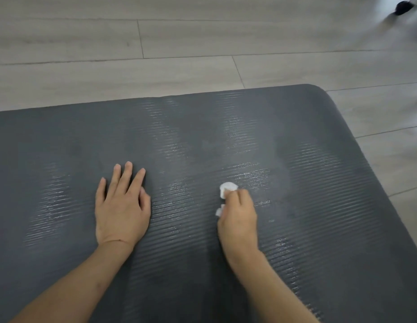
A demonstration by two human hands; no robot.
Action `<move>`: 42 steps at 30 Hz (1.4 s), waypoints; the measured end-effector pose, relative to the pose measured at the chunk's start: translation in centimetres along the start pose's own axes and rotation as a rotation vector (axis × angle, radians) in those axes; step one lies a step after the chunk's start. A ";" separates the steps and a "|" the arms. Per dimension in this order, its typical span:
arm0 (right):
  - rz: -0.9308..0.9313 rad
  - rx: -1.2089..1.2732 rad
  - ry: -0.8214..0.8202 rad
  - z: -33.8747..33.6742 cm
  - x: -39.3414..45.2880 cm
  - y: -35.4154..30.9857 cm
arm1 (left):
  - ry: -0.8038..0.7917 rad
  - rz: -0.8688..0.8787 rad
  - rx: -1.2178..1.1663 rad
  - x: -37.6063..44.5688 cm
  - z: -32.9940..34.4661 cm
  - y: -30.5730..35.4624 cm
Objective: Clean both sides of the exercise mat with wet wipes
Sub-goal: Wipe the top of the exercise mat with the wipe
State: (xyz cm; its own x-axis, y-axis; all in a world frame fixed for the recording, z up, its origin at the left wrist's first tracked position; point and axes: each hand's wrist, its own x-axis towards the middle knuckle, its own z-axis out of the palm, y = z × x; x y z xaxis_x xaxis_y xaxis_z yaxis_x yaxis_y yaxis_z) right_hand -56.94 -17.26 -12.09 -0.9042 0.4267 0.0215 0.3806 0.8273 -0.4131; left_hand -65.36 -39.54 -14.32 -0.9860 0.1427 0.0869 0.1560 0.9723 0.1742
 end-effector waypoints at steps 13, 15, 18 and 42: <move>-0.009 -0.044 0.035 -0.8 1.2 1.9 | -0.010 -0.009 0.006 0.0 0.3 -0.1; -0.214 0.088 -0.080 2.4 -2.9 -4.5 | -0.014 -0.007 -0.005 0.0 0.3 -0.3; -0.559 0.109 -0.217 2.9 -4.8 -5.7 | -0.021 0.010 -0.005 -0.2 0.1 -0.4; -0.138 -0.089 0.117 -2.0 1.3 8.3 | 0.268 0.176 -0.031 -0.8 0.2 -0.2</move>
State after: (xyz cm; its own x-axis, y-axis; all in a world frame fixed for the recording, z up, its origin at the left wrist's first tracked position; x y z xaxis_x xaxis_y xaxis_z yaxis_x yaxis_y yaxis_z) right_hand -54.54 -9.14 -13.62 -0.9222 0.3424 0.1800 0.2751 0.9076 -0.3170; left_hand -64.57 -39.79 -14.62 -0.8935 0.2504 0.3728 0.3288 0.9302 0.1632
